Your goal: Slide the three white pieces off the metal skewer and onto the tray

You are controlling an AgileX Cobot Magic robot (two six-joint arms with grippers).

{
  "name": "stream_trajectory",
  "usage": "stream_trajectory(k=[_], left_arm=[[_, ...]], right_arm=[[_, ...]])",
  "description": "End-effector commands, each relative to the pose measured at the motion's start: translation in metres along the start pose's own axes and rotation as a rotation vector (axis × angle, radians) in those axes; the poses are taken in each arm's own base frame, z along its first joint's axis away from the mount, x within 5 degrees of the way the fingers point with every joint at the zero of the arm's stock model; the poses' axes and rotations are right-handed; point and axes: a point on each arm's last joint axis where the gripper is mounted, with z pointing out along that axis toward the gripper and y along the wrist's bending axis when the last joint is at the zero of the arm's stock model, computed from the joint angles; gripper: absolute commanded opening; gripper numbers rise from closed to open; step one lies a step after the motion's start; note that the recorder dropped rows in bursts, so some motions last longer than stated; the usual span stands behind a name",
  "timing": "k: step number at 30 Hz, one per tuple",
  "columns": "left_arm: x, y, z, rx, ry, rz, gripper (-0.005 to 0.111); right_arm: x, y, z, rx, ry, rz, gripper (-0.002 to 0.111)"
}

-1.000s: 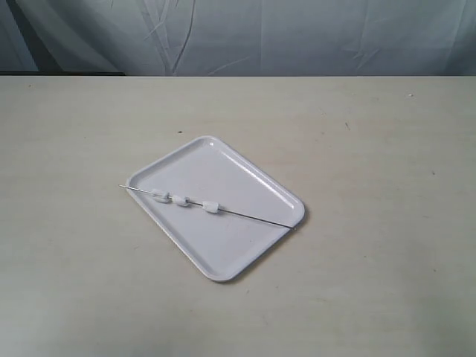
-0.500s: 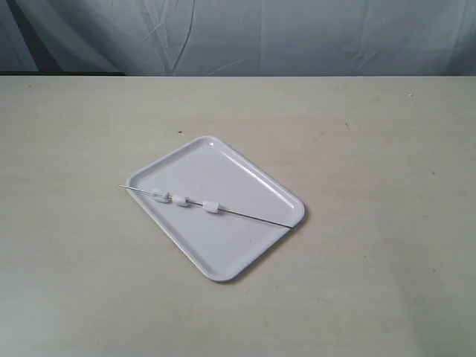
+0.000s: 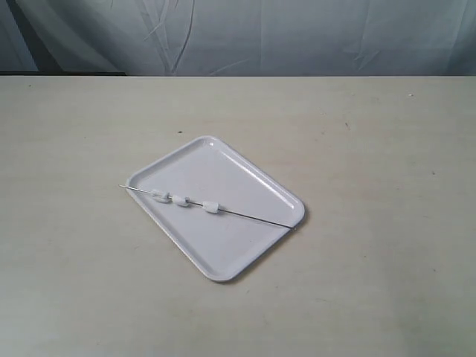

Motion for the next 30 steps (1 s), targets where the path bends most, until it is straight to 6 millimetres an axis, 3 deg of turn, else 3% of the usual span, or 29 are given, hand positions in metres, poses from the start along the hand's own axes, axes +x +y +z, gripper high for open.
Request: stream_trajectory(k=[1,5,9,12,18,23,26,30], left_arm=[[0.000,0.008,0.033,0.015,0.169,0.017,0.000],[0.025,0.008,0.065,0.066,0.347,-0.084,0.000],[0.061,-0.006,0.089,0.242,0.575,-0.128,0.000],[0.086,-0.020,0.098,0.382,0.738,-0.194,0.000],[0.131,-0.043,0.092,0.630,1.011,-0.308,0.000],[0.154,-0.053,0.088,0.718,1.109,-0.394,0.002],[0.162,-0.057,0.086,0.749,1.144,-0.442,0.008],[0.155,-0.063,0.090,0.757,1.094,-0.588,0.013]], right_arm=[[-0.012,0.007,0.038,-0.029,0.225,-0.007,-0.001],[-0.009,0.018,0.092,-0.055,0.506,-0.046,-0.001],[0.005,0.040,0.144,-0.200,0.863,-0.215,-0.001],[0.030,0.063,0.178,-0.402,1.099,-0.295,-0.001],[0.084,0.093,0.227,-0.674,1.273,-0.241,-0.001],[0.155,0.101,0.240,-0.837,1.384,-0.264,-0.001],[0.199,0.110,0.234,-0.999,1.431,-0.375,-0.001],[0.245,0.124,0.222,-1.155,1.454,-0.510,0.002]])
